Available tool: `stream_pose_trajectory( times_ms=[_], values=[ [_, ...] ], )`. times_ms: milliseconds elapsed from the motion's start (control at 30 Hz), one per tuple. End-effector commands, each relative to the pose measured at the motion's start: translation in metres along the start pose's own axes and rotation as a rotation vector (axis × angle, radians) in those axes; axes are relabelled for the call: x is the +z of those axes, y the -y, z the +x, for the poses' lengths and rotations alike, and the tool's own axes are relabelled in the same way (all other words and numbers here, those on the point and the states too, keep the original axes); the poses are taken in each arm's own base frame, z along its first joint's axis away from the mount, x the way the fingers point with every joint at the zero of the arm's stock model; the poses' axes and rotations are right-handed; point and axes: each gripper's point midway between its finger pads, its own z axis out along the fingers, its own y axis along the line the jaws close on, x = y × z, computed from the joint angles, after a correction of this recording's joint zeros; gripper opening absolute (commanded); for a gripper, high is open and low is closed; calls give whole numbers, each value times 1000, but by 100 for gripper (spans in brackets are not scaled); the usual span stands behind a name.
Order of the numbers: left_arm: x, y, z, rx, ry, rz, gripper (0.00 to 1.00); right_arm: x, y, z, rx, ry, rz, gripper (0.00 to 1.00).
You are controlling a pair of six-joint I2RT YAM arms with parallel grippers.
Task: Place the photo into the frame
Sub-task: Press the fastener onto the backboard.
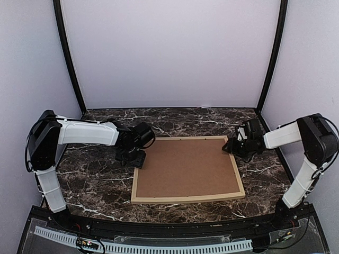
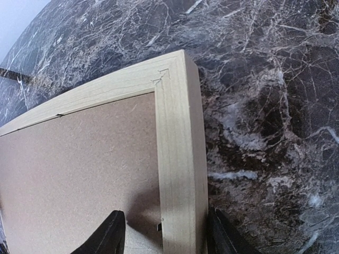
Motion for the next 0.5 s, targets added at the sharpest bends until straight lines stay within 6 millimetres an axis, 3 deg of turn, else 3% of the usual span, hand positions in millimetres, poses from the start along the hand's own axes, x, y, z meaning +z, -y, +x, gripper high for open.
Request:
stream_pose_trajectory(
  times_ms=[0, 267, 467],
  values=[
    [34, 81, 50, 74, -151, 222, 72, 10, -53, 94, 21, -338, -233, 52],
    [41, 86, 56, 99, -161, 181, 74, 12, -54, 100, 26, -345, -239, 52],
    [28, 79, 41, 132, -101, 79, 78, 15, -52, 102, 18, -355, -228, 52]
  ],
)
